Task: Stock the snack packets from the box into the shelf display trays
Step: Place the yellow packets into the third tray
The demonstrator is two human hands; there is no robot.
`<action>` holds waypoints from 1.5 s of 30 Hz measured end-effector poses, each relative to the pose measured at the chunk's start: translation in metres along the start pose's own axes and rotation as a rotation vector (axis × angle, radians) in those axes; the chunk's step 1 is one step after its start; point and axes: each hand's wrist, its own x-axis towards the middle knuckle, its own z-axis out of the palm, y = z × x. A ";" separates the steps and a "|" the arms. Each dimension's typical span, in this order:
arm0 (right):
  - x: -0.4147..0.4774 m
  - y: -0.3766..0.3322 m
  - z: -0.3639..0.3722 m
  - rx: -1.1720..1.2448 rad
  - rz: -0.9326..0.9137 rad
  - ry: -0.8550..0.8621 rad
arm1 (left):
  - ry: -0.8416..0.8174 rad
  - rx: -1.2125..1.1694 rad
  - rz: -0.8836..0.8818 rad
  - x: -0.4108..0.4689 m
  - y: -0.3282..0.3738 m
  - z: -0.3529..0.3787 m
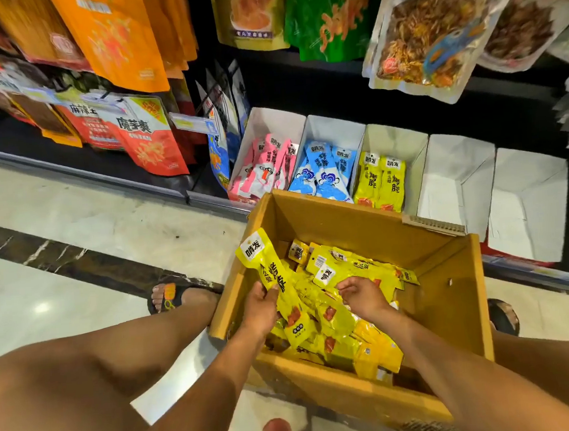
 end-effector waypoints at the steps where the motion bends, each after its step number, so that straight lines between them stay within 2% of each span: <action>1: 0.007 0.011 0.000 -0.032 0.013 0.001 | 0.007 0.015 -0.006 0.004 -0.002 -0.001; 5: 0.024 0.034 0.008 -0.208 0.056 -0.027 | -0.012 0.035 -0.040 0.016 -0.012 -0.003; 11: 0.026 0.023 0.030 -0.405 0.051 -0.150 | -0.018 0.027 -0.061 0.024 -0.013 -0.006; 16: 0.031 0.021 0.038 -0.516 0.031 -0.137 | -0.027 0.037 -0.081 0.025 -0.011 -0.008; 20: 0.032 0.022 0.035 -0.423 0.070 -0.121 | -0.014 0.035 -0.065 0.025 -0.010 -0.008; 26: 0.023 0.012 0.008 -0.206 -0.004 -0.035 | 0.038 0.028 0.007 0.026 -0.008 -0.007; 30: 0.003 -0.009 -0.026 -0.138 -0.164 -0.021 | 0.046 -0.005 0.014 0.020 0.005 -0.002; 39: -0.062 -0.118 -0.113 -0.044 -0.517 0.121 | -0.067 -0.117 0.102 -0.028 0.125 0.046; 42: -0.078 -0.147 -0.134 -0.053 -0.583 0.198 | -0.115 -0.119 0.146 -0.037 0.160 0.063; 45: -0.087 -0.168 -0.151 -0.090 -0.623 0.200 | -0.210 -0.201 0.180 -0.048 0.192 0.075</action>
